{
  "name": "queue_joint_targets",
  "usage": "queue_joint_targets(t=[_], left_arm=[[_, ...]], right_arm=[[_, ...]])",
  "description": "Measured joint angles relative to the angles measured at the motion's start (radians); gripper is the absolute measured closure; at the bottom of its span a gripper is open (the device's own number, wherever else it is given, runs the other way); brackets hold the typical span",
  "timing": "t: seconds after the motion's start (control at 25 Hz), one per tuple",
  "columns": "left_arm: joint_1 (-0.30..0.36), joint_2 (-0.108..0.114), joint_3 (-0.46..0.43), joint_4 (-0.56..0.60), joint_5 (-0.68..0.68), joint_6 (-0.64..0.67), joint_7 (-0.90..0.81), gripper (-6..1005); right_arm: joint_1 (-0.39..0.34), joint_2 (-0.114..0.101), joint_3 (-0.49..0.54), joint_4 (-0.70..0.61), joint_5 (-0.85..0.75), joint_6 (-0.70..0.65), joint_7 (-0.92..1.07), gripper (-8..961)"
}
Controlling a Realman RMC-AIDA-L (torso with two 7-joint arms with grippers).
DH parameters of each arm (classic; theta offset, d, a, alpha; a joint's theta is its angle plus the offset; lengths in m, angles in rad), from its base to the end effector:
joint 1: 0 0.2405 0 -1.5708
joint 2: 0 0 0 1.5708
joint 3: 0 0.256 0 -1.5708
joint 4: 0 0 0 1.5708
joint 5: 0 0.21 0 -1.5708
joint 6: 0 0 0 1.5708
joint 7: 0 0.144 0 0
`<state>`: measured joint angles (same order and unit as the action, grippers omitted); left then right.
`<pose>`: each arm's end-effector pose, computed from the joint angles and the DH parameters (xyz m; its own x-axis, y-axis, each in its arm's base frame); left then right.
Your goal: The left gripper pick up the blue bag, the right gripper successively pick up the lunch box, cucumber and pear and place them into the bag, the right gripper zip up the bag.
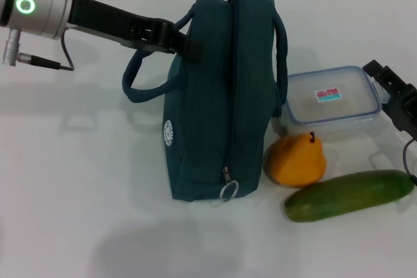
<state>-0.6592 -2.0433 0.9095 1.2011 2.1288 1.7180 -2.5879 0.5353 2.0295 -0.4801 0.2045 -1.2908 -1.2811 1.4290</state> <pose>-0.1589 0.3656 0.0574 0.5310 0.8075 0.2570 0.8318 -0.5546 0.0240 0.3083 0.3123 -0.0510 -0.2951 -0.4538 -0.8408 -0.9068 -0.1441 0.3961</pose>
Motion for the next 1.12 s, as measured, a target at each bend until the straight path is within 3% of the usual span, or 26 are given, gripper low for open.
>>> queue_joint_targets(t=[0.2,0.32,0.56,0.76,1.12], left_arm=[[0.001,0.000,0.000,0.000,0.001,-0.001,0.000,944],[0.002,0.000,0.000,0.000,0.000,-0.001,0.001,944],[0.001,0.000,0.001,0.000,-0.002,-0.002,0.003,943],[0.001,-0.001,0.003,0.000,-0.004,-0.002,0.006,943],[0.001,-0.004,0.005,0.000,-0.006,-0.002,0.013,943]], right_arm=[[-0.003,0.000,-0.001,0.001,0.000,0.003,0.000,192],[-0.004,0.000,-0.005,0.000,0.001,0.003,-0.002,433],[-0.013,0.000,-0.010,-0.004,0.001,0.004,-0.006,672],[-0.018,0.000,-0.011,-0.012,-0.012,0.013,-0.007,808],[-0.024,0.000,0.000,-0.027,-0.007,0.058,-0.007,851]])
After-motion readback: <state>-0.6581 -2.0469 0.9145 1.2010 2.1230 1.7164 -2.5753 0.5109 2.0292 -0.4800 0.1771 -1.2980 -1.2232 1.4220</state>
